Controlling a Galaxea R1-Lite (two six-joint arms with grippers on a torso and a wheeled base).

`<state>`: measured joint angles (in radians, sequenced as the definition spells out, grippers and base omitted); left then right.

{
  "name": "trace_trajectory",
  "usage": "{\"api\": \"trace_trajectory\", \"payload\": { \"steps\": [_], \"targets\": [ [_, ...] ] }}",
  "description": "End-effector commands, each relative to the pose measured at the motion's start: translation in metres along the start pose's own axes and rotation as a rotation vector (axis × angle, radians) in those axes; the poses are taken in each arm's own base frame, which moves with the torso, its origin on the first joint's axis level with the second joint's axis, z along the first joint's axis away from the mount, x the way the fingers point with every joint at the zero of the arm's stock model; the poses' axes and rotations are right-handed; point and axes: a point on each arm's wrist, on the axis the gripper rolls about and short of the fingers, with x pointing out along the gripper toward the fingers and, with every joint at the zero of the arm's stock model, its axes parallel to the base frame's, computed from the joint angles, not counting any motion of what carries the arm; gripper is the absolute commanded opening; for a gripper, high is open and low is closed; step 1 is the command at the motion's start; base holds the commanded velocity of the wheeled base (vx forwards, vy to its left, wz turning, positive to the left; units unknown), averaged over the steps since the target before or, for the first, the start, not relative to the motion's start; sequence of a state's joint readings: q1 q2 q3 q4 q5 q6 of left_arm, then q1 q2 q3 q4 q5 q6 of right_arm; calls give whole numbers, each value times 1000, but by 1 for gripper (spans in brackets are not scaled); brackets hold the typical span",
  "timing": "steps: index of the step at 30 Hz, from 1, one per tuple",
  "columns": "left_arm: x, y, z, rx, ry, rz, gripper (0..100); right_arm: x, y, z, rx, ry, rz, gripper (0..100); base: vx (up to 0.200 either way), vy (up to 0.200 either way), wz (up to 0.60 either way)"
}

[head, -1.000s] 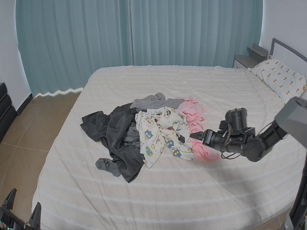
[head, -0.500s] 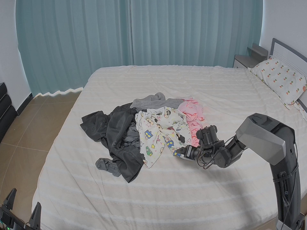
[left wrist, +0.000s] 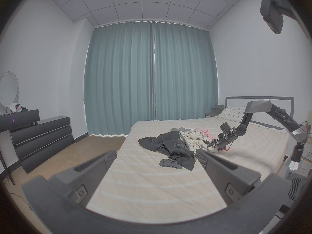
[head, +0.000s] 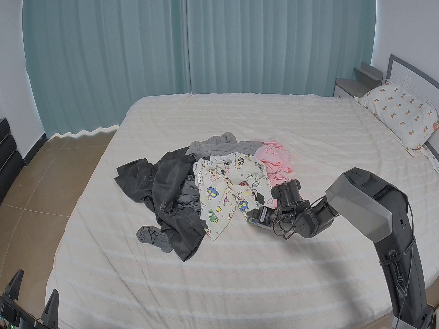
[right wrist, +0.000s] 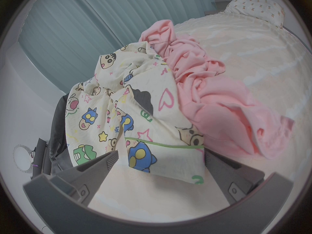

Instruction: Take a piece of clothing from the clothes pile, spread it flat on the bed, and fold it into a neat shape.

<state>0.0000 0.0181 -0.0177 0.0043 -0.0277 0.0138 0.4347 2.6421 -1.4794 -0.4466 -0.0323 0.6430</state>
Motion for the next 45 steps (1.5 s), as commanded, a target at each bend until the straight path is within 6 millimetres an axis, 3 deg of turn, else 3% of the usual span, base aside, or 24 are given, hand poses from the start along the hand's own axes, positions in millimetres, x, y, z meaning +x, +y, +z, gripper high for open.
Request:
{"api": "trace_trajectory", "payload": {
  "steps": [1,6,7,15,22,28,29,30,31,34,45],
  "targets": [
    [0,0,-5,0,5,0,100,10,8,5,-3,-5,7,100,0,0,0],
    [0,0,-5,0,5,0,100,13,11,8,-4,20,-10,100,0,0,0],
    [0,0,-5,0,5,0,100,13,11,9,-4,23,-13,0,0,0,0],
    [0,0,-5,0,5,0,100,9,7,5,23,46,-31,0,0,0,0],
    [0,0,-5,0,5,0,100,-20,16,16,116,6,16,0,0,0,0],
    [0,0,-5,0,5,0,100,-82,19,16,159,-67,128,0,0,0,0],
    [0,0,-5,0,5,0,100,-82,19,16,159,-67,128,0,0,0,0],
    [0,0,-5,0,5,0,100,-105,21,13,152,-82,164,0,0,0,0],
    [0,0,-5,0,5,0,100,-107,21,12,151,-81,165,0,0,0,0],
    [0,0,-5,0,5,0,100,-149,24,7,149,-136,238,0,0,0,0],
    [0,0,-5,1,5,0,100,-242,41,5,129,-235,411,0,0,0,0]
  ]
}}
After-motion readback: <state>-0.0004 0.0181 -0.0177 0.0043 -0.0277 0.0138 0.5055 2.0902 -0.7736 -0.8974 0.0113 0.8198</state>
